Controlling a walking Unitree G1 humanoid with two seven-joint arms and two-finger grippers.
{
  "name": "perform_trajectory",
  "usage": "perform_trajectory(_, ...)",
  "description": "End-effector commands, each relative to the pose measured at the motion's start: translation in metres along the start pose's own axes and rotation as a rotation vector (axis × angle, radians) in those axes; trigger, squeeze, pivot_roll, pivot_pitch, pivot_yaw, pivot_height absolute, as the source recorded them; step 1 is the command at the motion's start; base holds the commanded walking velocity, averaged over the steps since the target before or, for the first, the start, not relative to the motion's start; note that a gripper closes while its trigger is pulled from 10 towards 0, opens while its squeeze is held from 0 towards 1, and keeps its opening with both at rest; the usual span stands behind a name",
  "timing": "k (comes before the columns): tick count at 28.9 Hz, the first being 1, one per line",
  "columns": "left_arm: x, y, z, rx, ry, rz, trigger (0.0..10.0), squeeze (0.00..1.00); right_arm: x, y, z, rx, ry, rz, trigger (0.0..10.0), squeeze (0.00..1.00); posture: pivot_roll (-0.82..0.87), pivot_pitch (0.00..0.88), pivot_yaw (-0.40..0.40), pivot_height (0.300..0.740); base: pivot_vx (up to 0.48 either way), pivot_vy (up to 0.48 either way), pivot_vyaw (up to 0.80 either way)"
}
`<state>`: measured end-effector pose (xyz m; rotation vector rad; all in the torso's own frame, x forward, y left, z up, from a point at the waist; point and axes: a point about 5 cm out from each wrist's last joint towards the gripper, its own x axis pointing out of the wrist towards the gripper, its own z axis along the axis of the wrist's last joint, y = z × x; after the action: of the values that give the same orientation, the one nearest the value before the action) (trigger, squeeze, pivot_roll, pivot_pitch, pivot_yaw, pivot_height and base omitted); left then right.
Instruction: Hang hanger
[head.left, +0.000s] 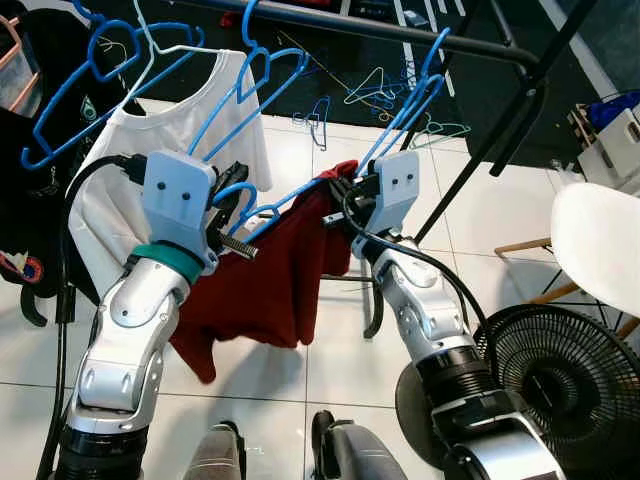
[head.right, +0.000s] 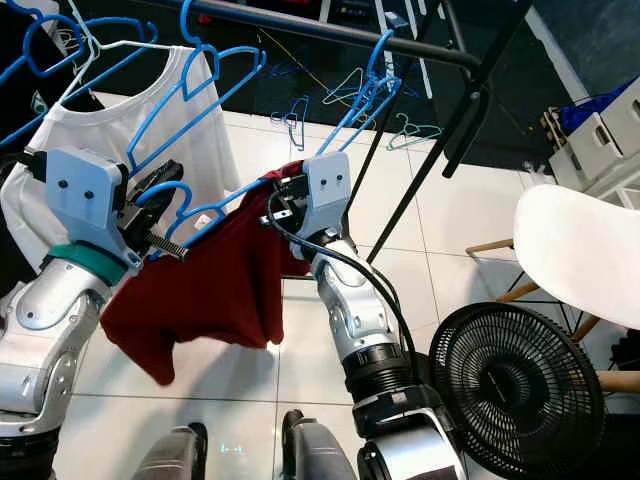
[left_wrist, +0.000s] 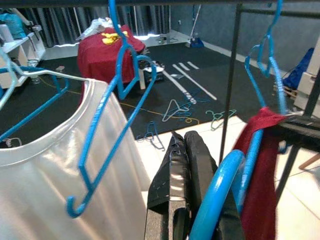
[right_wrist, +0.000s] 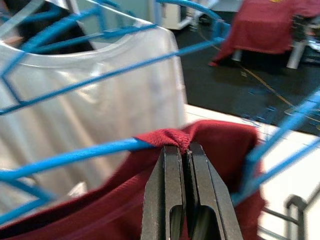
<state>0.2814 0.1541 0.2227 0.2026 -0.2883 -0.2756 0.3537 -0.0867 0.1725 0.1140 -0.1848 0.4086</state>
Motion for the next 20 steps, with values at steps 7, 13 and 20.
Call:
perform_trajectory(7, -0.012, 0.008, -0.013, 0.062, 0.036, -0.046, 0.0, 0.00, -0.007, -0.038, 0.007, -0.040, 0.003, -0.139, 0.0, 0.00, 0.01, 0.119, -0.057, 0.733, 0.000, 0.000, 0.00)
perform_trajectory(13, -0.019, -0.002, -0.020, 0.075, 0.061, -0.120, 0.0, 0.00, -0.007, -0.046, 0.015, -0.057, -0.009, -0.161, 0.0, 0.00, 0.01, 0.120, -0.057, 0.733, 0.000, 0.000, 0.00)
perform_trajectory(20, -0.020, -0.020, -0.028, 0.063, 0.075, -0.167, 0.0, 0.00, -0.004, -0.040, 0.019, -0.073, -0.028, -0.130, 0.0, 0.00, 0.00, 0.123, -0.058, 0.733, 0.000, 0.000, 0.00)
